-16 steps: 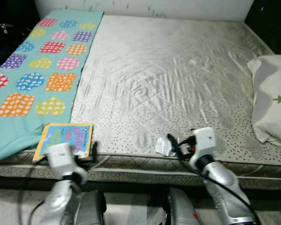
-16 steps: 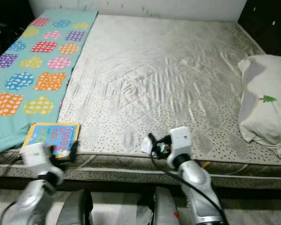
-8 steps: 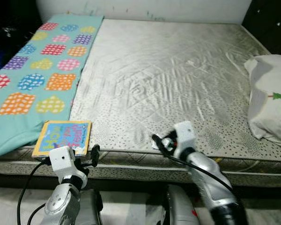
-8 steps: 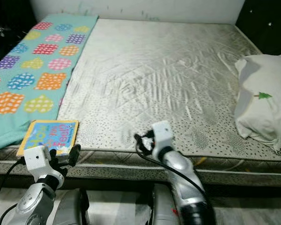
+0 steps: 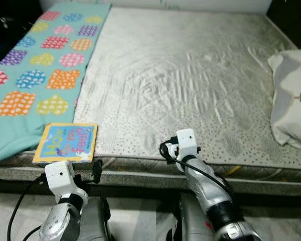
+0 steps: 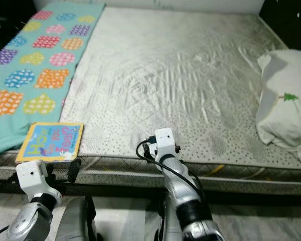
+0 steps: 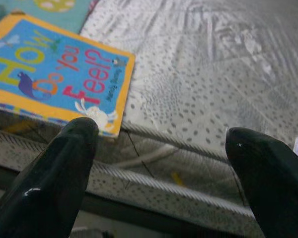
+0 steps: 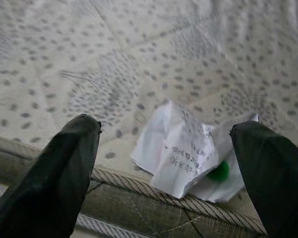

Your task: Clean up the room

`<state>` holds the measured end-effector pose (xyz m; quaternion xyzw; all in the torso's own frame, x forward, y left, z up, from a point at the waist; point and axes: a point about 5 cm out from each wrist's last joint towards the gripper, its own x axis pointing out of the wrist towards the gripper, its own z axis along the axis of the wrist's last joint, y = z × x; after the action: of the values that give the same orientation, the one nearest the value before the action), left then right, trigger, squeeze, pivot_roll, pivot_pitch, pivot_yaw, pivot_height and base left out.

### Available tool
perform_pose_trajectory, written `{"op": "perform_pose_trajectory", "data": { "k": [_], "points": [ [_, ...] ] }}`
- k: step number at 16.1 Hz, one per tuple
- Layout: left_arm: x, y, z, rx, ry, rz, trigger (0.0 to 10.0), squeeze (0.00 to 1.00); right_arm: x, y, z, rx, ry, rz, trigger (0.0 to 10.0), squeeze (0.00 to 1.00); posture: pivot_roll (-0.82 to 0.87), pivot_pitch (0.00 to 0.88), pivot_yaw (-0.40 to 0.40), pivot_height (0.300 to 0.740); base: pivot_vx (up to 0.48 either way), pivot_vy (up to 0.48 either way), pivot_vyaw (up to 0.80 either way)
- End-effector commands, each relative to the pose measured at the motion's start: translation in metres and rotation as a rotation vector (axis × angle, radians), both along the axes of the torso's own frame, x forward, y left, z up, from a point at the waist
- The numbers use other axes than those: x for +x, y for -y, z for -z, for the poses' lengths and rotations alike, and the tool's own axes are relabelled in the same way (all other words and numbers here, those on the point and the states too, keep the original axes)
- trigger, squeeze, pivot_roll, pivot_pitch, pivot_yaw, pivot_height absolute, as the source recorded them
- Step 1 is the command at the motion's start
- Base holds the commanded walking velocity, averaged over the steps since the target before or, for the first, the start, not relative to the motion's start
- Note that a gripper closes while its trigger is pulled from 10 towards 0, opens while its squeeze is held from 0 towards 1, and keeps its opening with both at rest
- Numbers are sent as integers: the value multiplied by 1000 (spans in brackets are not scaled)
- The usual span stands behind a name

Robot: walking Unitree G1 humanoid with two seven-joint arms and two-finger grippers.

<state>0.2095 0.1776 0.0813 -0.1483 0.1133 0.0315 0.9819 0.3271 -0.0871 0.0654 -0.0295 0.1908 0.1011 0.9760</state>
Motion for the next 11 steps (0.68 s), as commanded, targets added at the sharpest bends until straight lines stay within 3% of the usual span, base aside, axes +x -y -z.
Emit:
{"op": "perform_pose_trajectory", "data": {
  "k": [1,7,11],
  "points": [
    [-4,1,-5,8,-1,7,10000,0,6,-1,-2,-10,11,46,10000,0,16,206,-38,578,0,0,0],
    [-17,-7,-7,25,-37,-19,10000,0,20,-10,-7,-17,4,165,10000,0,51,232,-39,578,0,0,0],
    [-19,-6,-7,10,-60,-4,10000,0,18,-4,1,-69,-20,247,10000,0,57,233,-36,578,0,0,0]
  ]
}}
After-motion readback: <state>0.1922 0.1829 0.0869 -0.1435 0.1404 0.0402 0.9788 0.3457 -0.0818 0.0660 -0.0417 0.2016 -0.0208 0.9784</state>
